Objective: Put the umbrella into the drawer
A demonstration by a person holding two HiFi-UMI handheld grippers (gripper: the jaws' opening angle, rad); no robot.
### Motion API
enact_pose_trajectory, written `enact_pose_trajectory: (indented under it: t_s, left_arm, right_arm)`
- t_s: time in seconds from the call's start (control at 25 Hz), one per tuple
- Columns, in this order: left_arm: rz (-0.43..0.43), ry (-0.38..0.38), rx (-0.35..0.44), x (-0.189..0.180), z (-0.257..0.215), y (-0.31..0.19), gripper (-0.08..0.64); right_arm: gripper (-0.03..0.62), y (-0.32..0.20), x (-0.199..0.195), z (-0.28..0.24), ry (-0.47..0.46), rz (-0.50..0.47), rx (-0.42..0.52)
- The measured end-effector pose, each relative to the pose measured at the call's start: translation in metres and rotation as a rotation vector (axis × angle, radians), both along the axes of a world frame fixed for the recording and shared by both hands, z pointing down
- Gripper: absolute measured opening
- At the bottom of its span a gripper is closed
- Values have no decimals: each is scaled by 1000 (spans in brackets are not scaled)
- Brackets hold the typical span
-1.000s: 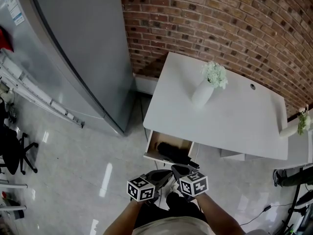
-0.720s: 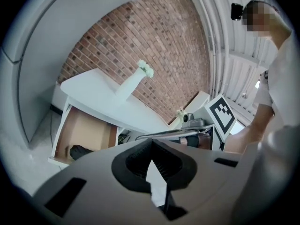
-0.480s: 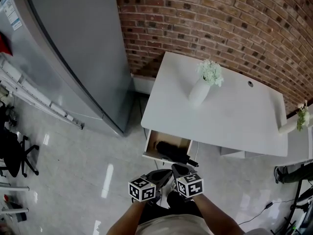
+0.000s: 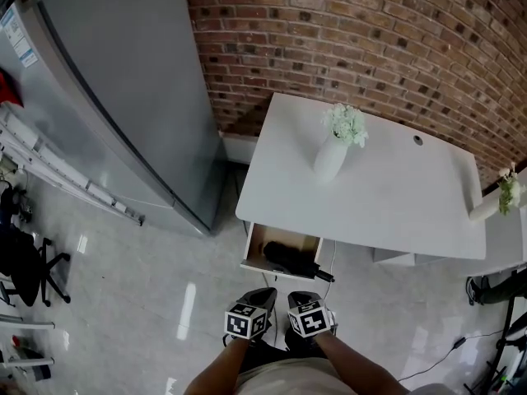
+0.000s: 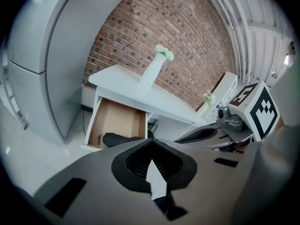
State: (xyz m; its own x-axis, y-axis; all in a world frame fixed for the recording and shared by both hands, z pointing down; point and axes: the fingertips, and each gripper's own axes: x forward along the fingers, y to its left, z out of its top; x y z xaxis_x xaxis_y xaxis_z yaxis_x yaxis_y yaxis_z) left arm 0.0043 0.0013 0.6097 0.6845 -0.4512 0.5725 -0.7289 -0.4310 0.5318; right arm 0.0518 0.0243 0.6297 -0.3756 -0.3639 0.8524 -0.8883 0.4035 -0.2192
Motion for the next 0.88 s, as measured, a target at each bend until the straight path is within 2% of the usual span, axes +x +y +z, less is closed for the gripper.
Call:
enact_pose_trajectory:
  t_s: [0.24, 0.4, 0.56, 0.76, 0.88]
  left_arm:
    - [-118, -93, -94, -32, 28, 3, 6]
    - [-211, -95, -184, -40, 42, 12, 6]
    - [-187, -153, -176, -43, 47, 17, 6]
    - [-126, -231, -164, -50, 47, 21, 6]
    - [-110, -245, -163, -50, 44, 26, 6]
  right_arm:
    - [15, -5, 21, 26, 73, 55, -57]
    - [15, -5, 32, 35, 112, 83, -65]
    - [15, 4, 42, 38, 139, 99, -75]
    - [15, 11, 46, 38, 161, 60, -79]
    - [15, 11, 50, 34, 153, 60, -72]
